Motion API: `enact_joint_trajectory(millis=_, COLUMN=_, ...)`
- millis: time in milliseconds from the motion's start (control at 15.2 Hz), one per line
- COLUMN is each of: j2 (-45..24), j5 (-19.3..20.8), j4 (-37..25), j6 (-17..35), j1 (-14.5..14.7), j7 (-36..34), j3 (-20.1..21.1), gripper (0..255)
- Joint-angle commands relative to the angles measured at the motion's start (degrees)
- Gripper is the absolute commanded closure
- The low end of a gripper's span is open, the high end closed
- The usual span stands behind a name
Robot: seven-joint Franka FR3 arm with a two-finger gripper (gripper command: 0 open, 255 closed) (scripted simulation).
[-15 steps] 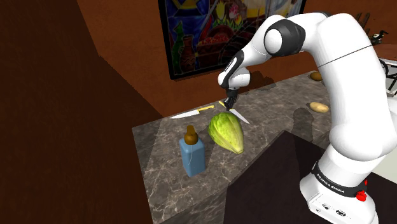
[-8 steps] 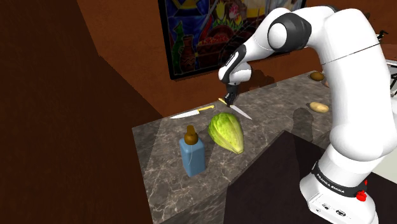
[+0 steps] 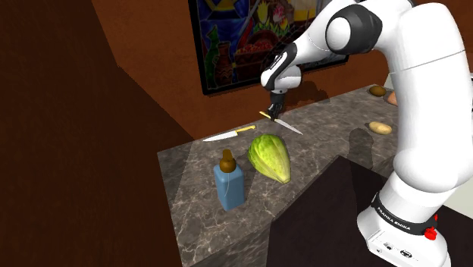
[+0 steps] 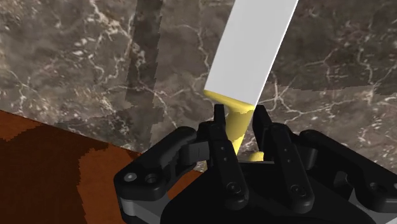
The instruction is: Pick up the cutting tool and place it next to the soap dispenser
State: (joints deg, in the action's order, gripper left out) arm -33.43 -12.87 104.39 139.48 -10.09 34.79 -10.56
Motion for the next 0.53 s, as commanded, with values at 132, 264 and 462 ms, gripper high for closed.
enact_joint_trajectory(millis=132, j2=2.2, j5=0.7, j4=0.1, j6=-2.1, j1=0.4, j7=-0.5, j3=-0.5, gripper=255)
enact_joint_trajectory(millis=264, j2=3.2, j5=1.0, j4=0.0, j6=-3.2, j1=0.5, j7=-0.8, j3=-0.7, gripper=255)
enact_joint_trajectory(millis=462, j2=4.7, j5=1.5, j4=-0.2, j6=-4.9, j1=0.7, j7=-1.2, j3=-1.0, gripper=255)
